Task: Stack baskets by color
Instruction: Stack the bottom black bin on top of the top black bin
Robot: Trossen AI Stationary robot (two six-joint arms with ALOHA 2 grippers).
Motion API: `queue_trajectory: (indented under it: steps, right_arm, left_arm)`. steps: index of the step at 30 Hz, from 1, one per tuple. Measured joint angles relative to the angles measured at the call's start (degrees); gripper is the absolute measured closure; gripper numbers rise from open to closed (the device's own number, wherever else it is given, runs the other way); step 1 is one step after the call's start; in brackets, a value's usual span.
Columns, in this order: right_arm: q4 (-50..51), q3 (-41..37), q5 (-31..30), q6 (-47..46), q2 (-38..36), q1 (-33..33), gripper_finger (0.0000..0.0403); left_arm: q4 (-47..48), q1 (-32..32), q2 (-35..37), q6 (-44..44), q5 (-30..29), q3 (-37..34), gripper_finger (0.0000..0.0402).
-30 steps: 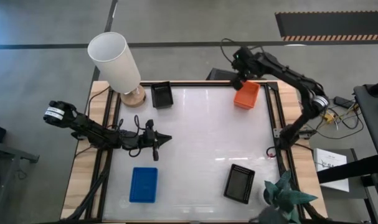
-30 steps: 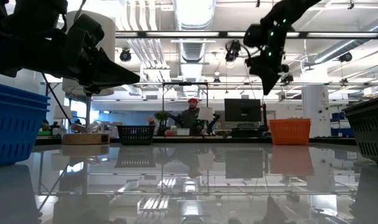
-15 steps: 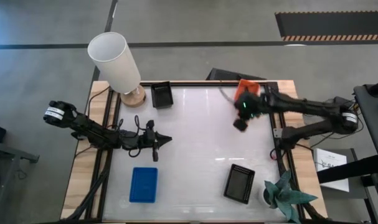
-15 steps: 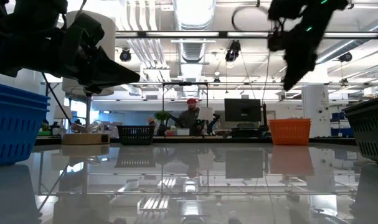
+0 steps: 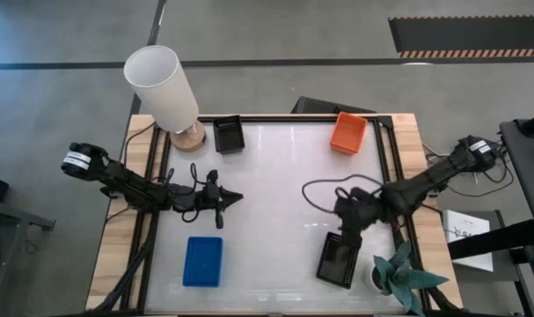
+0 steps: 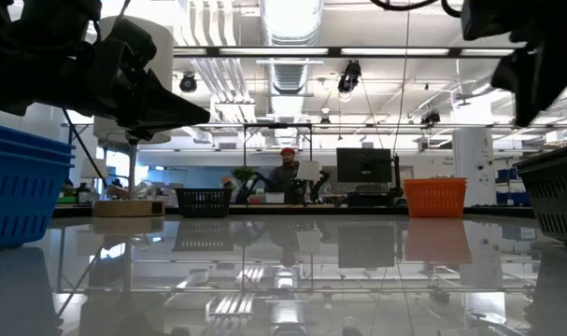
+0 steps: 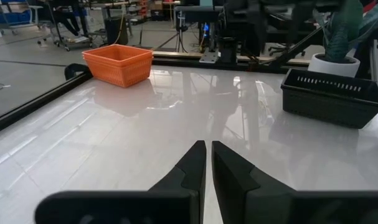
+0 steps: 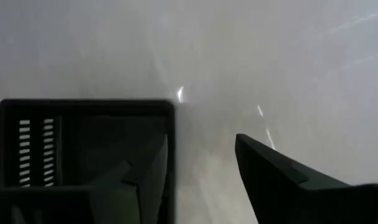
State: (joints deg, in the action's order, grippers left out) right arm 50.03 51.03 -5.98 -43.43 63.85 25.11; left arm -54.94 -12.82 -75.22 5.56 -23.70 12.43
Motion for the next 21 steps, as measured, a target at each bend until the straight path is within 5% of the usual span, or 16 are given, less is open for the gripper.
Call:
queue_trajectory:
  steps: [14, 21]
  right_arm:
    - [-7.1, -1.0, 2.5, -5.1, 14.8, 4.9, 0.0272]
    - [-8.4, 1.8, 5.3, -0.6, 18.9, 3.3, 0.0363]
  left_arm:
    - [0.0, 0.0, 0.0, 0.0, 0.0, 0.0, 0.0391]
    - [0.0, 0.0, 0.0, 0.0, 0.0, 0.0, 0.0391]
